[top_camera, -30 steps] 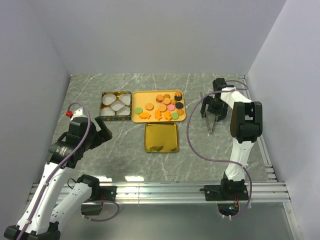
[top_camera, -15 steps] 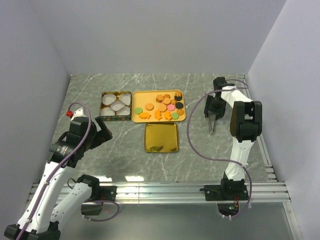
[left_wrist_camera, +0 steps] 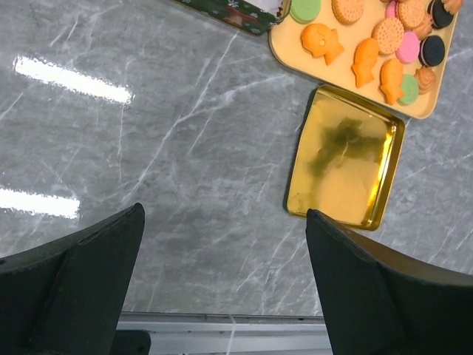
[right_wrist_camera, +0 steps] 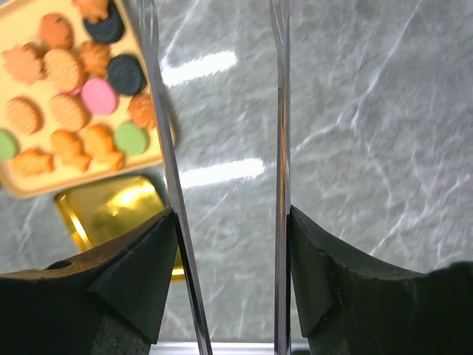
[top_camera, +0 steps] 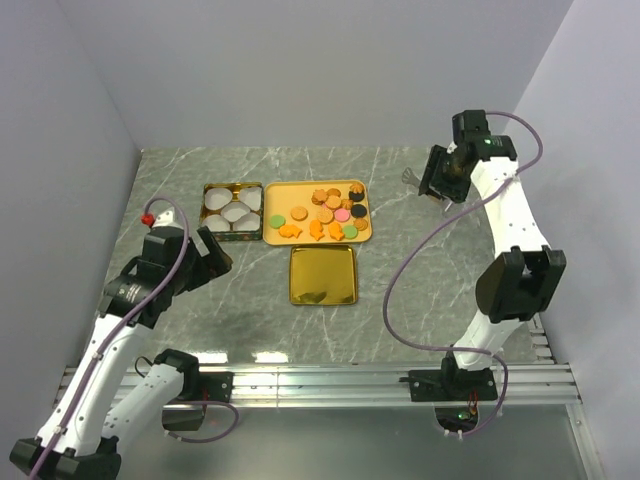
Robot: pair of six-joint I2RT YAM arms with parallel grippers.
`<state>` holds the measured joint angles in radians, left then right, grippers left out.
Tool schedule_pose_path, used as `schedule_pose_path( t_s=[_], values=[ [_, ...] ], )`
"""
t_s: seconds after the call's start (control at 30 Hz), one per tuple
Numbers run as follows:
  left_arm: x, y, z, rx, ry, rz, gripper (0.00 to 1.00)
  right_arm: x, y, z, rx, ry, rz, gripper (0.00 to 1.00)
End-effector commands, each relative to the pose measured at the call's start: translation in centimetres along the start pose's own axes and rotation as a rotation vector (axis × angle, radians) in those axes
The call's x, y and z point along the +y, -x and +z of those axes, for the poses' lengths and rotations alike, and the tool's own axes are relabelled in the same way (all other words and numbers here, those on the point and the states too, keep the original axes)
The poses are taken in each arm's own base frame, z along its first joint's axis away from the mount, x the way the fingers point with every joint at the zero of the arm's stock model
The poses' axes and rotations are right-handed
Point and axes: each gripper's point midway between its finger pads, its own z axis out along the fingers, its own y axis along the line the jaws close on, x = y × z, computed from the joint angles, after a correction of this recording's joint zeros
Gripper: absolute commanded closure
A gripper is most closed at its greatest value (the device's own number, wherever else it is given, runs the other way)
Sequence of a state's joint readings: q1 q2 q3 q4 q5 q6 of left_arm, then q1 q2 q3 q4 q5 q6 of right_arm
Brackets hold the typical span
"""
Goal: Pack the cookies
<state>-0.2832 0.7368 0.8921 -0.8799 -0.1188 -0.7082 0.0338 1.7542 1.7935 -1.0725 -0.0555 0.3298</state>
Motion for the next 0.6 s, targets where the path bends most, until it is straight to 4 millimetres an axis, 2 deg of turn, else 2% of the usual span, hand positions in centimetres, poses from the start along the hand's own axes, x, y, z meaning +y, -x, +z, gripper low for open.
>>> schedule_pose_path(
  t_s=[0.0,0.23,0.37,0.43,0.57],
  values=[
    [-1.5,0.9,0.0,-0.025,-0.071,0.036,0.03,0.7,-2.1,-2.3,0.066,0.029,0.027,0.35],
    [-1.3,1.0,-0.6,-0.058,-0.080,0.020,0.03,1.9,-3.3,-4.3,0.076,0.051,-0.017,0.36],
    [-1.5,1.7,-1.1,-0.096,-0.101,0.014,0.01,3.8,-4.3,-5.1,0.085,0.066,-0.084,0.37],
    [-1.9,1.8,-1.1,-0.094,-0.116,0.025,0.01,5.4,-5.0,-5.5,0.085,0.069,-0.139,0.37],
    [-2.3,2.7,-1.2,-0.123,-0.121,0.039,0.01,7.7,-6.3,-4.7,0.111,0.066,-0.203,0.38]
  ],
)
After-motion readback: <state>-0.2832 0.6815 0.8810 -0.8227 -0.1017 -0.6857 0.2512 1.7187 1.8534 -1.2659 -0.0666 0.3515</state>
